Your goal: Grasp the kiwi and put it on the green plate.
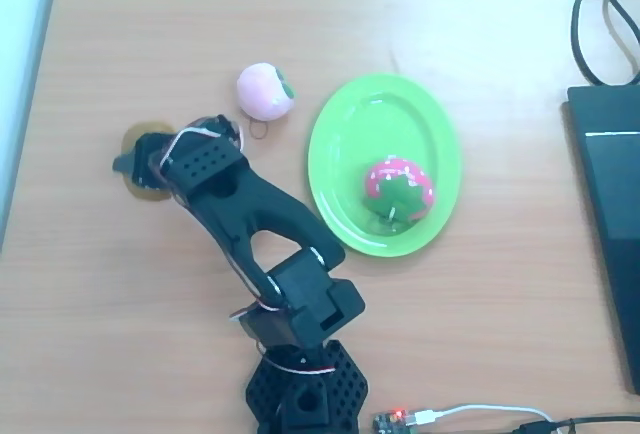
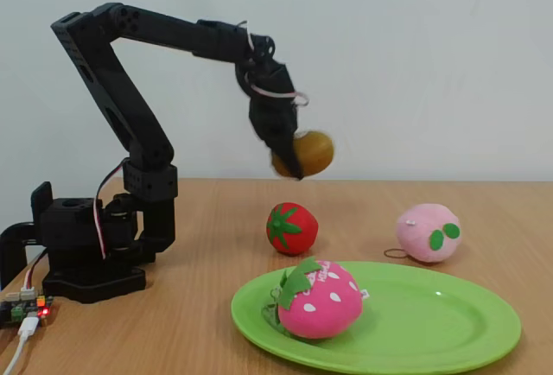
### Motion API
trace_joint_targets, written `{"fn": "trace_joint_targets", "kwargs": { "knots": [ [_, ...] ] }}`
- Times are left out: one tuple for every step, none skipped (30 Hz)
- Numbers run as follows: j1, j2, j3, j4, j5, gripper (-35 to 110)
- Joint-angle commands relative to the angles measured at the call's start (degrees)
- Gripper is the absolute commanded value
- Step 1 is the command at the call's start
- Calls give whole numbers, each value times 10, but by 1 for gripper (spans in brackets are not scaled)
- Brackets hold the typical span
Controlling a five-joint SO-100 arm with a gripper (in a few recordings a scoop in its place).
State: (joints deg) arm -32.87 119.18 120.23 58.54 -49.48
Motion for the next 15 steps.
{"fn": "trace_joint_targets", "kwargs": {
  "knots": [
    [25,15,-46,7,2,31],
    [35,12,-54,9,3,31],
    [46,10,-64,15,4,31],
    [56,6,-75,23,5,31],
    [66,4,-82,28,5,31],
    [76,1,-88,34,4,31],
    [86,-4,-96,43,4,31],
    [96,-7,-105,52,2,31],
    [105,-11,-114,64,2,31],
    [115,-16,-124,74,3,31],
    [126,-21,-134,83,4,31],
    [136,-25,-142,91,4,31],
    [147,-32,-152,100,4,31],
    [158,-38,-162,107,7,31],
    [171,-45,-171,111,10,31]
  ]
}}
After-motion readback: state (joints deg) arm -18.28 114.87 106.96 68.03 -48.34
